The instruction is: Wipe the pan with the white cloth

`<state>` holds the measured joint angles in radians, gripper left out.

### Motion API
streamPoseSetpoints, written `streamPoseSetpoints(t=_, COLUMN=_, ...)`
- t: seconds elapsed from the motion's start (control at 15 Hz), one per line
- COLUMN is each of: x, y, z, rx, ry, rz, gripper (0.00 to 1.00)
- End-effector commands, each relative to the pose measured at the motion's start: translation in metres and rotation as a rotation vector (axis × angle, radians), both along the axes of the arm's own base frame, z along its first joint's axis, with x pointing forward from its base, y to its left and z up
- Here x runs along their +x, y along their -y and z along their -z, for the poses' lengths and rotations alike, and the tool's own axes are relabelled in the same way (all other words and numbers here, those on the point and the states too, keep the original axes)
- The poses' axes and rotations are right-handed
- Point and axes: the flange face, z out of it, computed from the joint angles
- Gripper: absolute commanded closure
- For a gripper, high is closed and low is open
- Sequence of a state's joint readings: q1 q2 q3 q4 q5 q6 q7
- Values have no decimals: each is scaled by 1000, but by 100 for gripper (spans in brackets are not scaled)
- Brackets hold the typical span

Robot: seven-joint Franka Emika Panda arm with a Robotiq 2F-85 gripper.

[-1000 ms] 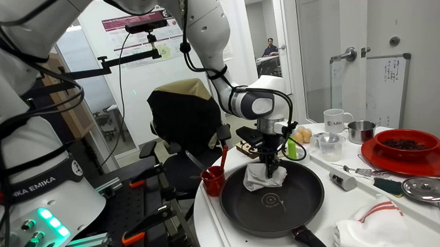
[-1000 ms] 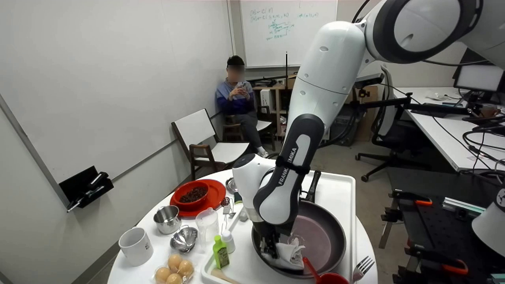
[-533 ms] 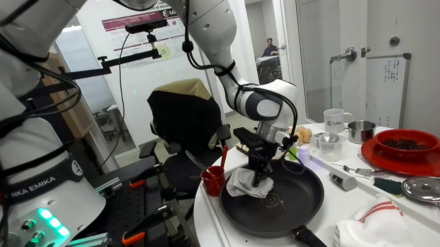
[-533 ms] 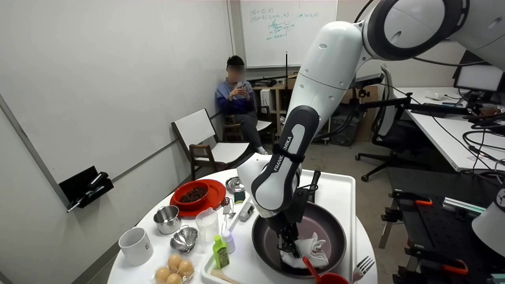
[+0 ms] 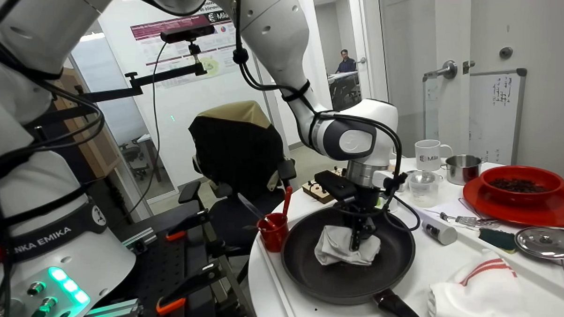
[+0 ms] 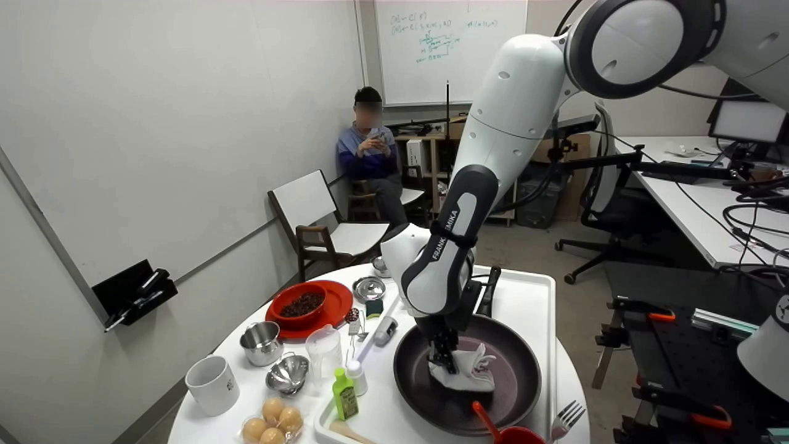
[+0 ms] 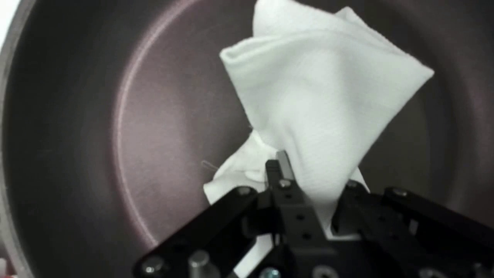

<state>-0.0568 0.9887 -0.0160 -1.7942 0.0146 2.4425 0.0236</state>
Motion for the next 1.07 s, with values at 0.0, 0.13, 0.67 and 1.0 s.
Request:
streamPoseSetpoints(t=0.0, x=6, y=14, z=-2, rx=-53, ry=51, rz=44, gripper=91)
streamPoseSetpoints(t=0.13, x=9, y=21, z=-4, rx=-77, ry=82, rz=56, gripper=91)
streamPoseSetpoints(t=0.67, x=9, y=29, z=-7, rx=-238, ry=157, rz=16, gripper=91)
streamPoseSetpoints(t=1.0, x=-3, y=38, z=-10, rx=-325, ry=134, rz=-3, gripper=91)
